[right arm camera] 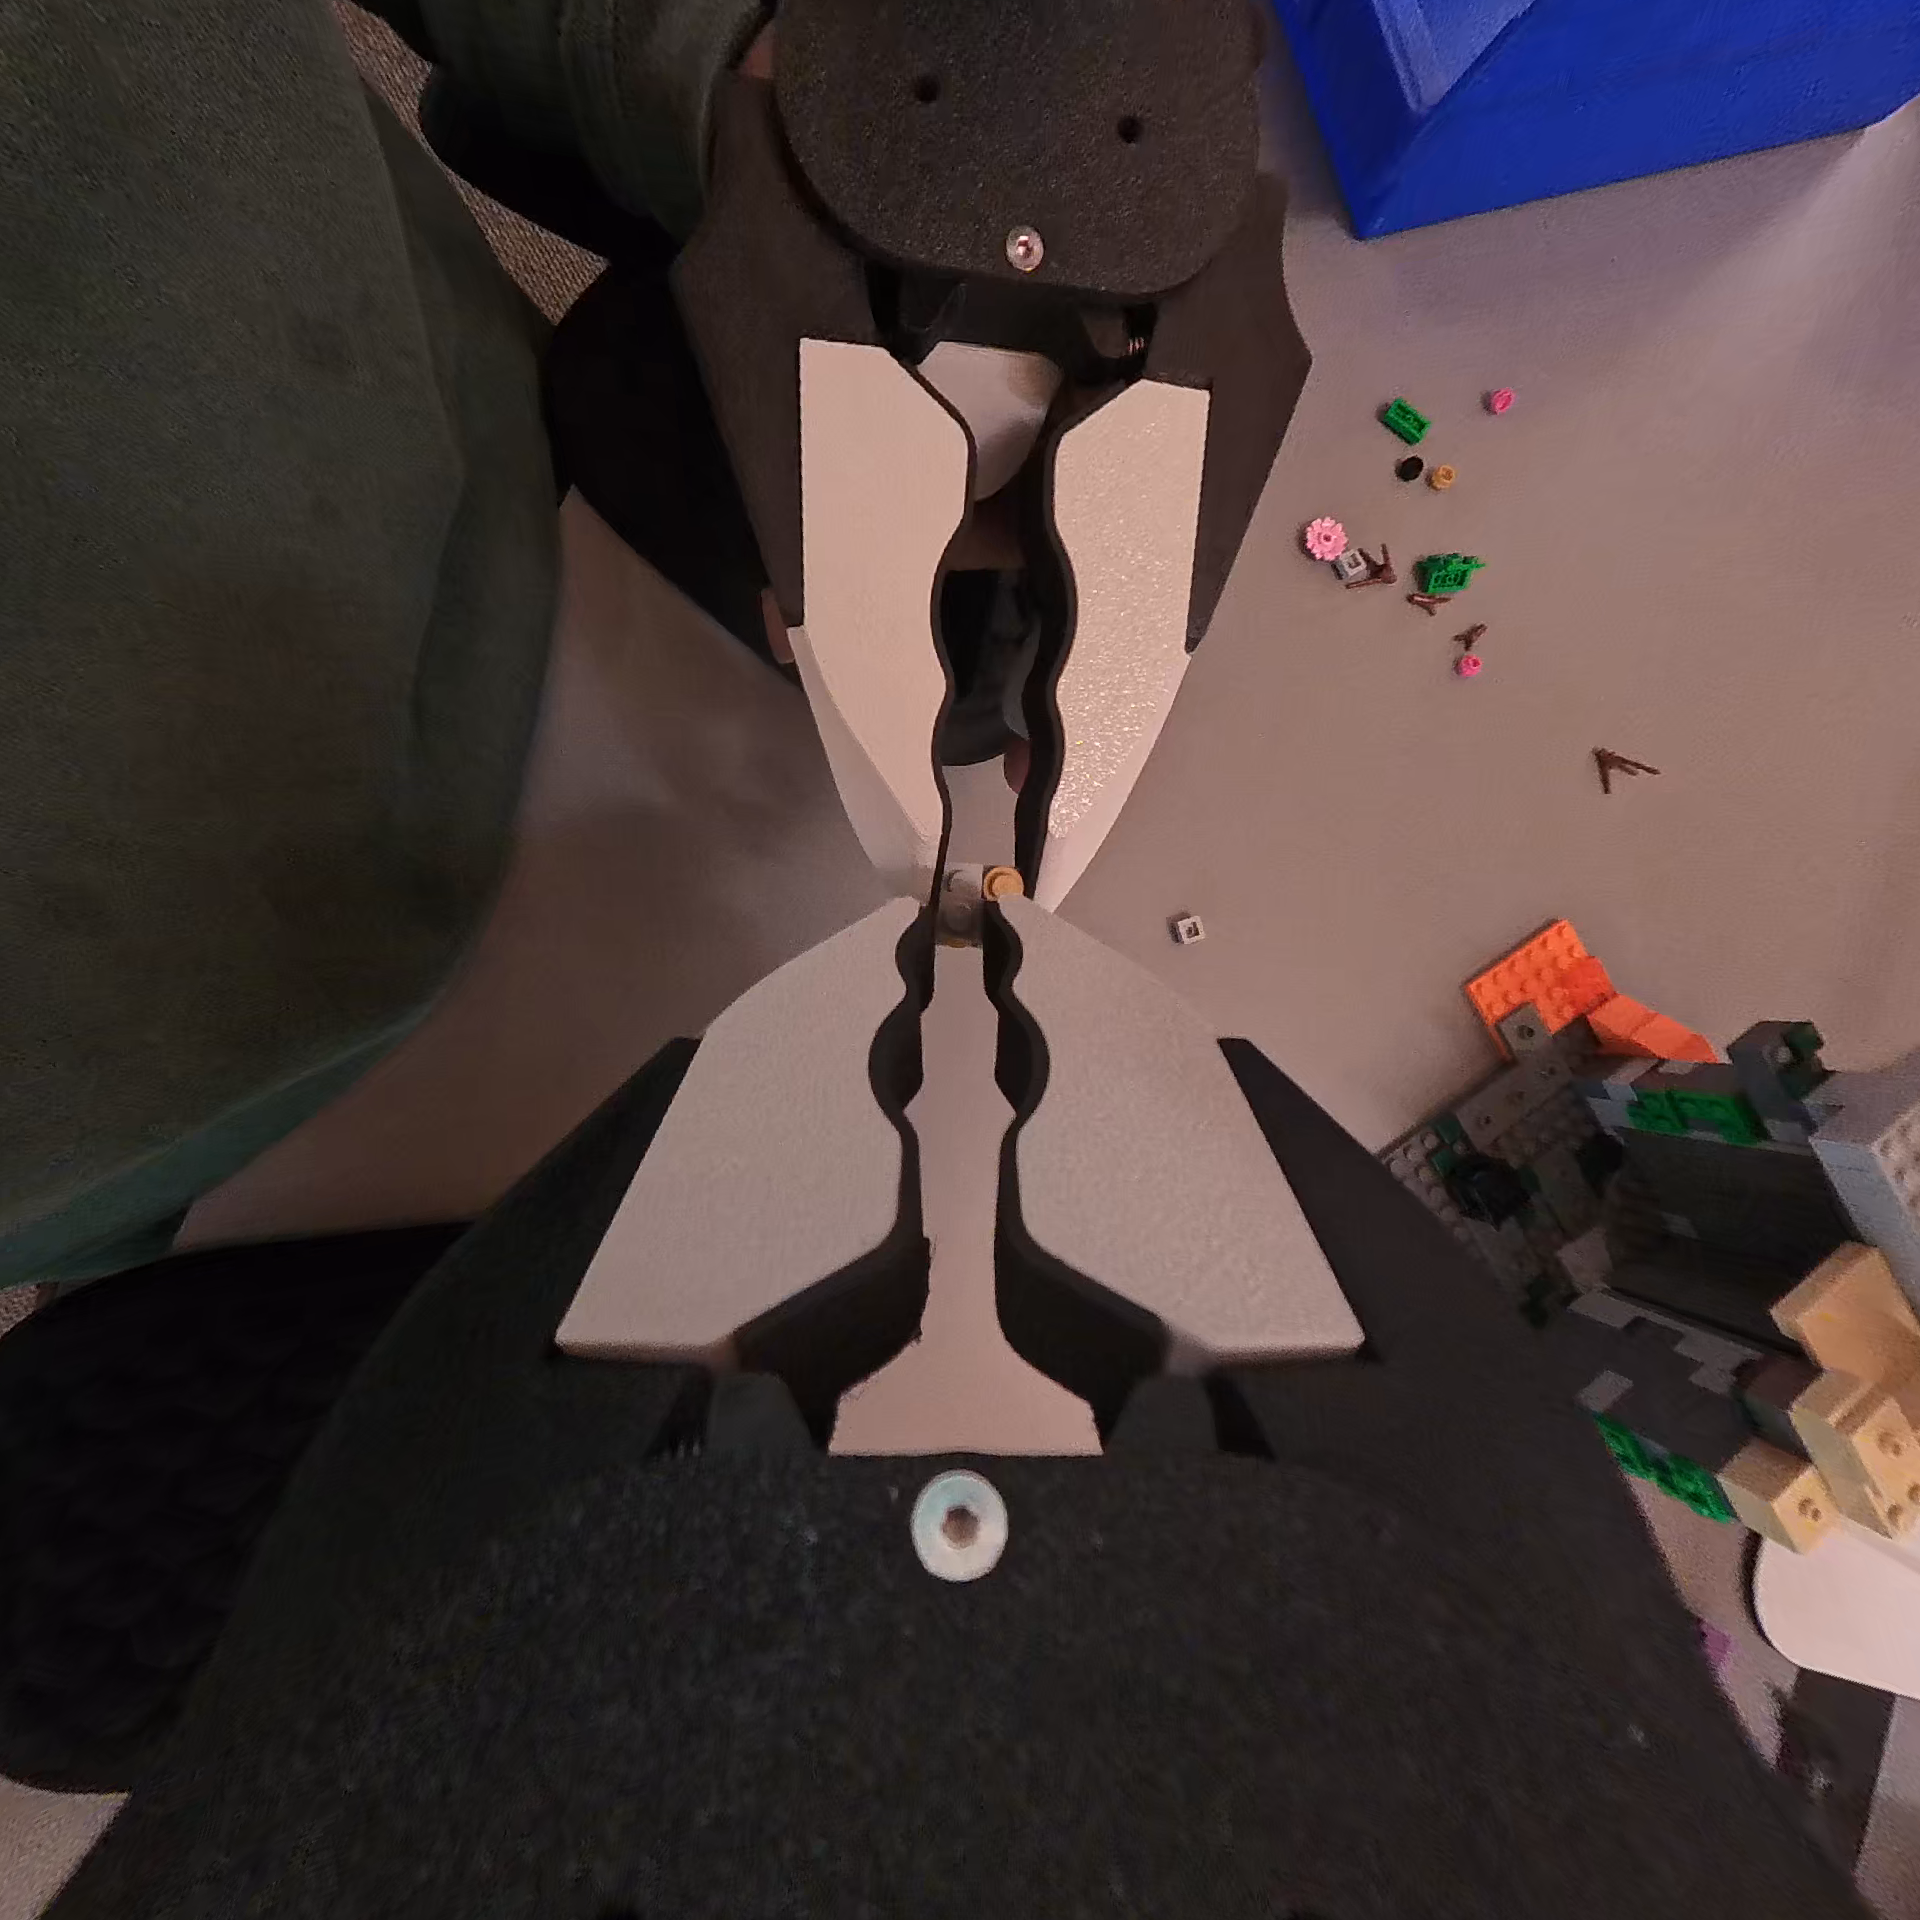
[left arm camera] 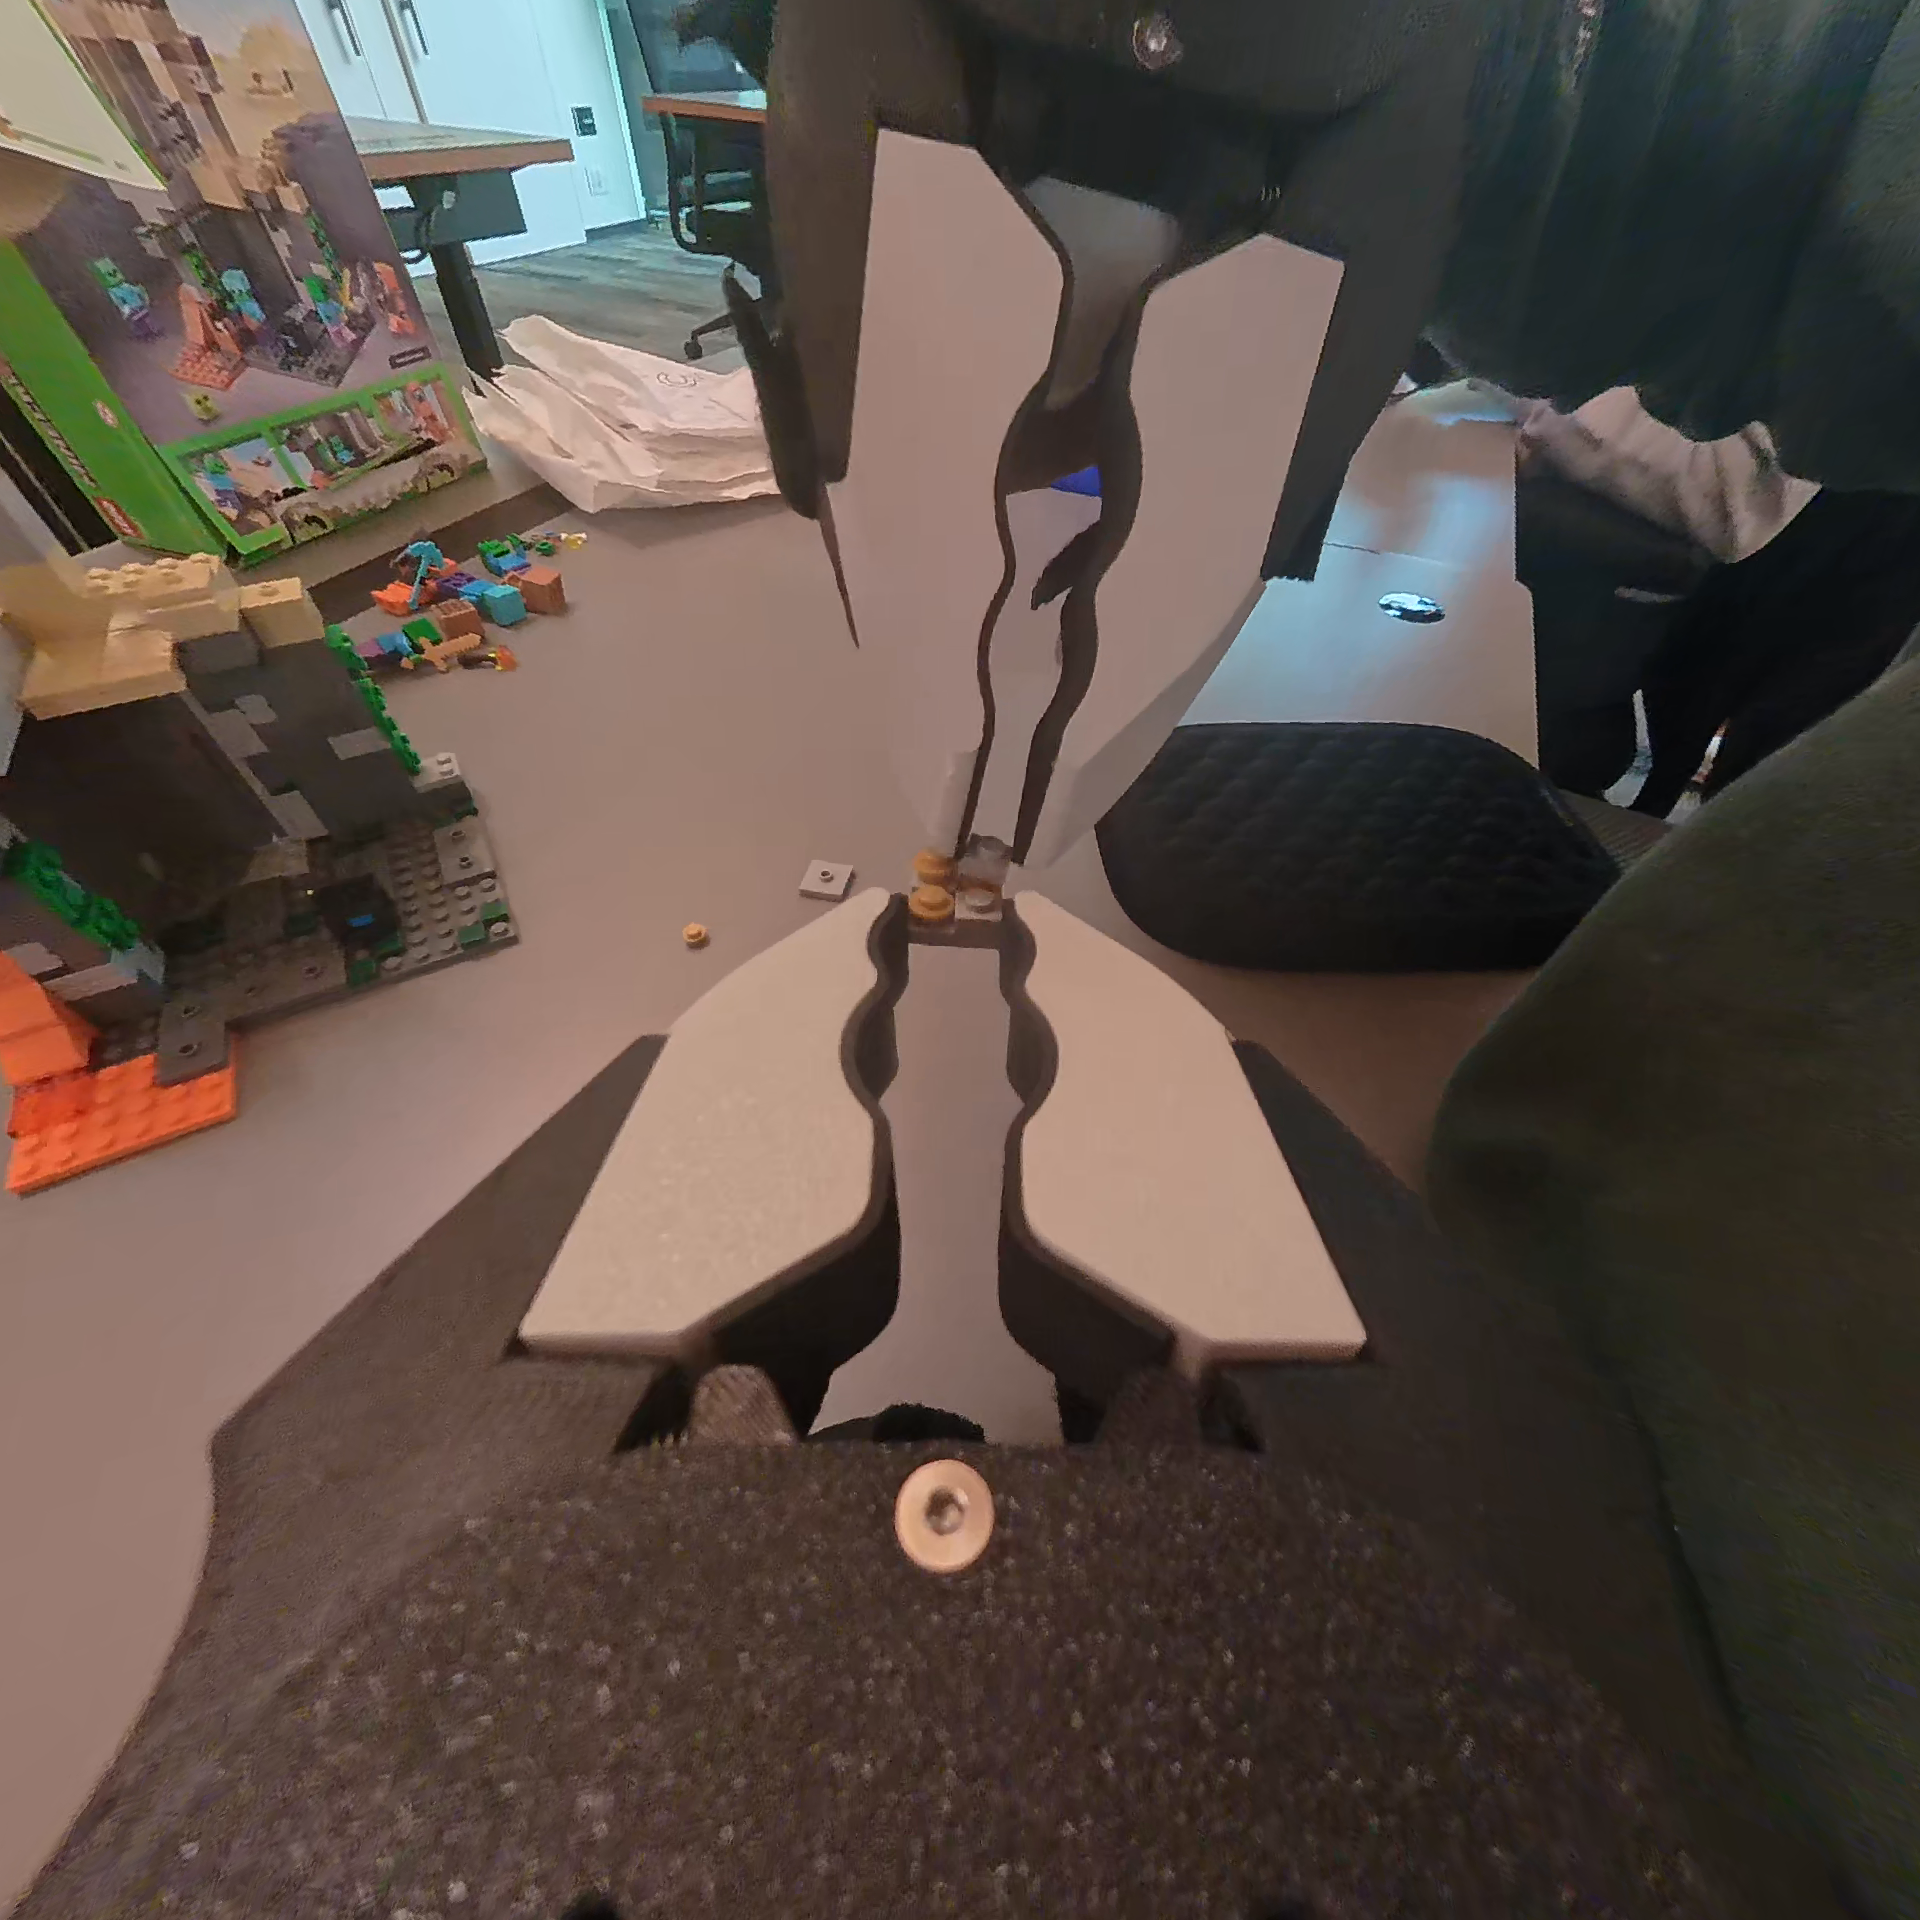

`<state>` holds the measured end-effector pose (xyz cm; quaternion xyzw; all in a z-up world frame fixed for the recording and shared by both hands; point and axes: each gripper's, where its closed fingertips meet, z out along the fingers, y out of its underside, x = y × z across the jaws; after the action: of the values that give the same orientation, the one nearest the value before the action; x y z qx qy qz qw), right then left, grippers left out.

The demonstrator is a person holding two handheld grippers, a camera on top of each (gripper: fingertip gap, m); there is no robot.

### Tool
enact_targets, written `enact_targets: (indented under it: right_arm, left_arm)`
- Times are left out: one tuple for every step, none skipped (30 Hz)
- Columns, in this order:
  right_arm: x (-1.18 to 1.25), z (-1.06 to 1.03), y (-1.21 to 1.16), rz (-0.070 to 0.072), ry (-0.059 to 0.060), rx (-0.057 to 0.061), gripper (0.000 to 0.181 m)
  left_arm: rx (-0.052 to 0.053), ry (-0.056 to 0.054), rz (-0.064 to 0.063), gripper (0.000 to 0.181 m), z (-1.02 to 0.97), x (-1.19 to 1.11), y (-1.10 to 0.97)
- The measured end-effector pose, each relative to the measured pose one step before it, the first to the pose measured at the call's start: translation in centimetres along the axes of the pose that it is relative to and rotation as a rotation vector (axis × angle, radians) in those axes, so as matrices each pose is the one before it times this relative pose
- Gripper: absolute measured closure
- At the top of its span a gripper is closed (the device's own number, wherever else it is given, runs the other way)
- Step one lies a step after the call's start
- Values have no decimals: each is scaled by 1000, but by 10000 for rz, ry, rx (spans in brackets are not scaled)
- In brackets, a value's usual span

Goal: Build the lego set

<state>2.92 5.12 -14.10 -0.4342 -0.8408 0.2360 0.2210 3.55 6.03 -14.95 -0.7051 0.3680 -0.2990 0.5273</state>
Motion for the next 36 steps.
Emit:
enact_targets:
  right_arm:
    - [10, -17, -13, -17, -7, -40, 173]
    - [7, -32, 2, -28, 6, -49, 173]
    - [-19, -28, -7, -35, -12, -47, 172]
    - [4, -28, 10, -32, 7, -47, 172]
    - [42, -22, 4, -29, 27, -43, 172]
    - [30, -23, 5, -23, 12, -31, 172]
    - [18, -8, -36, -9, -1, -4, 172]
    - [18, -13, -51, -9, 2, 8, 172]
    - [-10, -4, -33, -28, -9, -9, 172]
    - [3, 2, -5, -41, 3, -26, 172]
    - [15, -16, -1, -52, 13, -25, 171]
    - [33, -23, -47, -37, 24, 2, 171]
    - [18, -24, -36, -17, 1, 1, 171]
    - [18, -22, -35, -2, 5, -4, 171]
    - [20, 4, -39, -5, 3, 3, 171]
    - [-60, 22, -23, -21, -33, -9, 171]
    - [-11, 39, -8, -29, -1, -16, 171]
    - [31, 23, 13, -40, 27, -19, 171]
    - [25, -4, -16, -33, 14, -10, 171]
    - [20, -1, -13, -18, 2, -8, 171]
    - [33, -19, -19, -17, 3, -8, 171]
    - [12, -19, -4, -20, -3, -14, 170]
    - [23, -16, -3, -11, 0, -15, 170]
    - [2, -15, -10, -9, -10, -6, 170]
    - [34, -30, -29, -9, 21, 1, 170]
    - [54, -39, -4, 6, 26, -5, 170]
    - [33, -79, 10, 33, 4, -1, 170]
    - [26, -102, -25, 92, -7, 53, 170]
    - [26, -147, -36, 199, -22, 112, 169]
    - [57, -167, -2, 346, -32, 153, 168]
    - [49, -161, 62, 477, -55, 201, 167]
    - [55, -156, 155, 545, -52, 236, 166]
    - [33, -135, 247, 585, -53, 265, 165]
    - [34, -71, 319, 719, -44, 305, 164]
    - [-70, 34, 313, 909, -147, 397, 163]
    - [-271, 141, 229, 1088, -321, 527, 160]
  left_arm:
    - [37, 17, -22, 165, -14, -4, -28]
    - [30, 14, -23, 165, -11, 13, -31]
    - [22, 8, -16, 165, -17, 0, -20]
    - [16, 3, -2, 165, -10, 3, -15]
    - [20, 4, 2, 165, -21, 4, -17]
    - [16, 2, -5, 165, -13, 4, -25]
    - [21, 12, -15, 165, -26, 13, -27]
    - [26, 26, -28, 165, -25, 27, -35]
    - [20, 18, -31, 165, -22, 10, -18]
    - [13, -4, -9, 165, -15, -15, -12]
    - [14, -8, -1, 165, -26, -24, 1]
    - [11, 2, -8, 165, -22, 0, -7]
    - [11, 9, -7, 165, -16, 15, -19]
    - [5, -1, -4, 165, -5, -4, -4]
    - [7, 11, -11, 165, -9, 11, 3]
    - [33, 19, -25, 165, -12, 21, -46]
    - [20, 11, -27, 165, -9, -5, -22]
    - [-8, 3, -7, 165, -9, -4, 10]
    - [15, 1, 6, 165, 0, 0, -7]
    - [11, 15, 0, 165, -11, 30, -9]
    - [12, 18, 4, 165, -12, 32, -21]
    - [8, 3, 8, 165, -7, 16, -16]
    - [9, -13, 16, 165, -11, -3, -16]
    - [8, -5, 8, 165, -15, 0, -15]
    - [15, 11, -9, 165, -14, 4, -14]
    - [7, -10, -7, 165, -14, -11, 6]
    - [8, -20, 4, 165, -22, -36, 6]
    - [12, -18, -12, 165, -22, -38, 0]
    - [18, -24, -4, 165, -30, -33, -14]
    - [10, -21, 6, 165, -46, -42, -12]
    - [7, -21, 4, 165, -44, -28, 2]
    - [7, -20, 5, 165, -36, -36, 10]
    - [4, -17, -5, 165, -34, -25, 34]
    - [0, -7, -15, 165, -32, -28, 46]
    - [1, -9, -8, 165, -18, -17, 54]
    - [-1, -15, -2, 165, -19, -29, 56]
